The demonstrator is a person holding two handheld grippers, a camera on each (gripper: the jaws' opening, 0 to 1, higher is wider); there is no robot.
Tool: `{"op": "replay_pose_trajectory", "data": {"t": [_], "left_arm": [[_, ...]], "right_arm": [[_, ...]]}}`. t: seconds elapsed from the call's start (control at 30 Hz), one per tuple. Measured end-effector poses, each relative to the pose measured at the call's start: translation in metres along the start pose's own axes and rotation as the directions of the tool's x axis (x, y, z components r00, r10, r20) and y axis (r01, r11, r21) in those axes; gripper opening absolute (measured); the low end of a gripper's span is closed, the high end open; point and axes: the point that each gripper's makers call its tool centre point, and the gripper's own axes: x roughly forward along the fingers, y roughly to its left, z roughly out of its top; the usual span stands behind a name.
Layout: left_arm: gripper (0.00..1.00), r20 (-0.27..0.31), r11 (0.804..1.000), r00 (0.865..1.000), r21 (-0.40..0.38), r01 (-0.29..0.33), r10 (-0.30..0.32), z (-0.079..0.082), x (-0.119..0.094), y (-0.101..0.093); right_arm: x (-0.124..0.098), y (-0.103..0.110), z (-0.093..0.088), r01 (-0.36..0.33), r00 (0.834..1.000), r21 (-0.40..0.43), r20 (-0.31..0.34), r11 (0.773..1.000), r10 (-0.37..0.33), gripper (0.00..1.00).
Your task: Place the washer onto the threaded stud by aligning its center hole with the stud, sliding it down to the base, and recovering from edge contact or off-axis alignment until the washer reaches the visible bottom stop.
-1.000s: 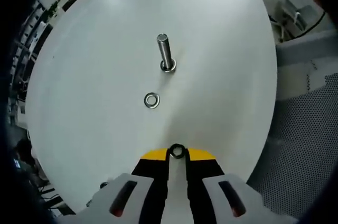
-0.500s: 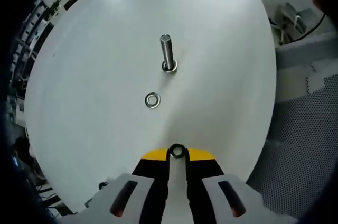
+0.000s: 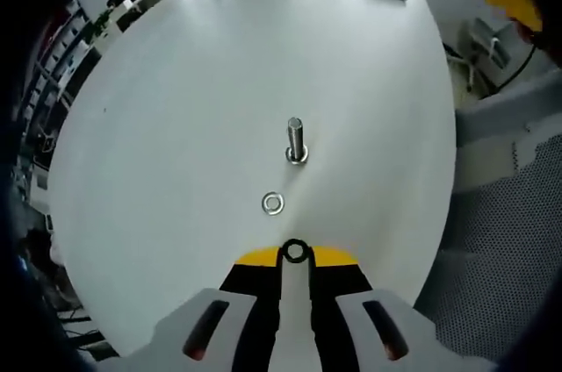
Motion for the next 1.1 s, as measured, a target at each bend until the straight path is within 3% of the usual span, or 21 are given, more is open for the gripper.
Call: {"op": "replay_pose_trajectory", "data": {"t": [0.5, 0.87, 1.1], "left_arm": [[0.08, 0.116, 0.998, 0.993, 0.048, -0.031, 0.025, 0.050, -0.024, 0.009], [0.08, 0.138, 0.997, 0.990, 0.078, -0.026, 0.015, 0.069, -0.024, 0.005], [0.08, 0.122, 0.993, 0.993, 0.120, -0.017, 0.003, 0.079, -0.016, 0.001]], "right_arm": [[0.000, -0.002, 0.001, 0.006, 1.000, 0.007, 0.004, 1.000, -0.006, 0.55], [-0.002, -0.005, 0.003, 0.018, 1.000, 0.019, 0.015, 1.000, -0.018, 0.55], [-0.003, -0.006, 0.004, 0.023, 1.000, 0.027, 0.021, 0.999, -0.023, 0.55]]}}
